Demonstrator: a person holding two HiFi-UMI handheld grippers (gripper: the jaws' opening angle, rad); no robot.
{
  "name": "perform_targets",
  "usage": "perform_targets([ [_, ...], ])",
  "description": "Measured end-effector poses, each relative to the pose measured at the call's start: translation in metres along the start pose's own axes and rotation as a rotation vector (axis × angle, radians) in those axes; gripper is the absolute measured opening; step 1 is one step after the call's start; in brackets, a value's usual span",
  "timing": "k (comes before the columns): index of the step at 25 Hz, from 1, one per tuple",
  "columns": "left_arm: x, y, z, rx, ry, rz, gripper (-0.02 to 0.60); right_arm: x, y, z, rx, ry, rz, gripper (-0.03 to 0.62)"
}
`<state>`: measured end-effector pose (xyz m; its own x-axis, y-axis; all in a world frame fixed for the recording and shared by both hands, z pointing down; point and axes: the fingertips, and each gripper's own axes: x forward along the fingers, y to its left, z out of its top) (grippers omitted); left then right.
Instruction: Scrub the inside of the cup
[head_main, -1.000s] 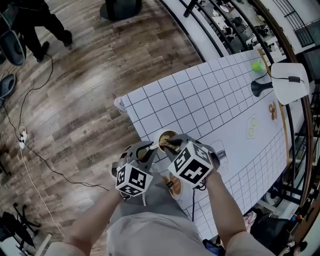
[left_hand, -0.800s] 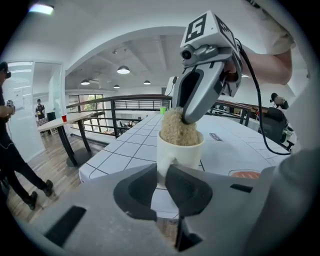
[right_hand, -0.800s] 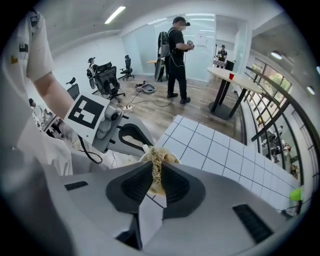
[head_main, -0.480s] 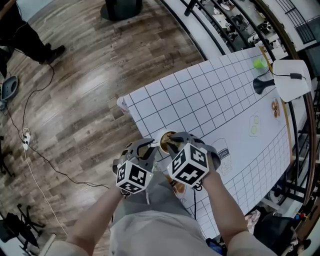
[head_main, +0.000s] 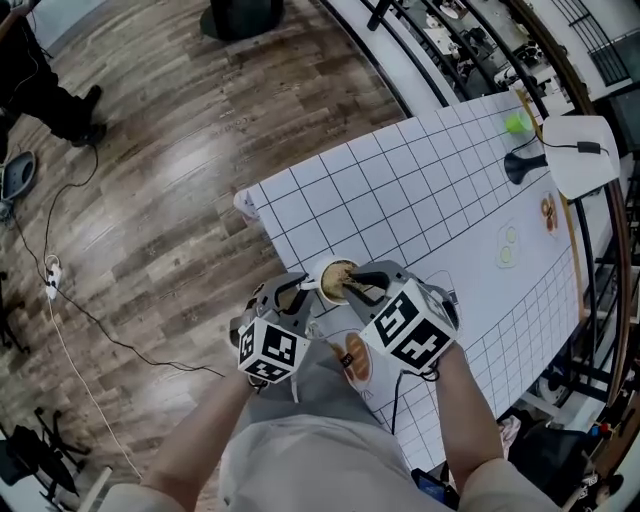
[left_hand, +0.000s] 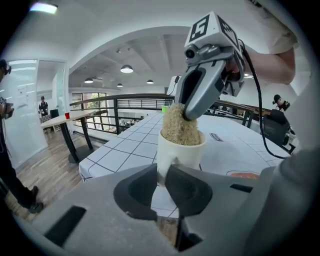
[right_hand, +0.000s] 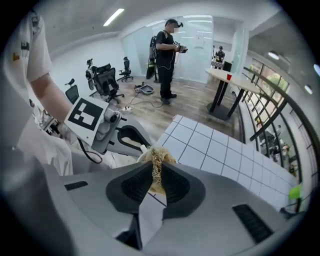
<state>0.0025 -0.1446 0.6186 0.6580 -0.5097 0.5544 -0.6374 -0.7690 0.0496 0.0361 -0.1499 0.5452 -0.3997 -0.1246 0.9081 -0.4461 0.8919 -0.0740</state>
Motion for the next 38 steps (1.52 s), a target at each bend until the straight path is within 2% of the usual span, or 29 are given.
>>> perform_targets([
  [4,-0.001,-0.006,-0.001,0.0,-0.019,-0.035,0.058,0.015,-0.004,-0.004,-0.165,0.099,-0.135,0.057],
  [7,-0.002,-0.014,-0.003,-0.013,-0.033,-0.047,0.058,0.036,0.0,-0.019,-0.223,0.163,-0.171,0.057],
  [9,-0.001,-0.016,-0.004,-0.04,-0.027,-0.052,0.058,0.041,0.003,-0.025,-0.182,0.164,-0.135,0.057],
  [13,-0.001,-0.012,-0.006,-0.071,0.004,-0.048,0.059,0.038,0.009,-0.02,-0.013,0.07,0.049,0.055],
  [15,-0.001,-0.014,-0.006,-0.065,0.004,-0.051,0.058,0.027,0.008,-0.016,0.018,0.006,0.058,0.055],
  [17,0.0,-0.015,-0.004,-0.064,-0.015,-0.06,0.059,0.009,0.002,-0.01,0.02,-0.038,0.011,0.055],
  [19,0.0,-0.014,-0.004,-0.061,-0.027,-0.06,0.06,-0.003,-0.002,-0.006,-0.016,-0.033,-0.048,0.055],
  [24,0.001,-0.024,-0.005,-0.051,-0.018,-0.092,0.058,0.015,-0.004,-0.012,-0.26,0.107,-0.232,0.057],
  [26,0.002,-0.03,-0.005,-0.031,-0.011,-0.099,0.06,0.031,-0.003,-0.021,-0.312,0.164,-0.256,0.057],
  [28,0.002,-0.031,-0.006,-0.022,-0.008,-0.093,0.06,0.039,-0.001,-0.026,-0.247,0.16,-0.207,0.057],
  [31,0.003,-0.029,-0.006,-0.035,-0.005,-0.084,0.06,0.038,0.003,-0.026,-0.03,0.085,-0.025,0.055],
  [33,0.003,-0.029,-0.007,-0.043,-0.012,-0.088,0.06,0.034,0.002,-0.028,0.072,0.027,0.047,0.055],
  [35,0.004,-0.028,-0.006,-0.045,-0.02,-0.099,0.06,0.027,-0.003,-0.027,0.149,-0.025,0.058,0.055],
  [38,0.006,-0.025,-0.005,-0.036,-0.012,-0.109,0.06,0.013,-0.008,-0.021,0.213,-0.097,0.028,0.057],
])
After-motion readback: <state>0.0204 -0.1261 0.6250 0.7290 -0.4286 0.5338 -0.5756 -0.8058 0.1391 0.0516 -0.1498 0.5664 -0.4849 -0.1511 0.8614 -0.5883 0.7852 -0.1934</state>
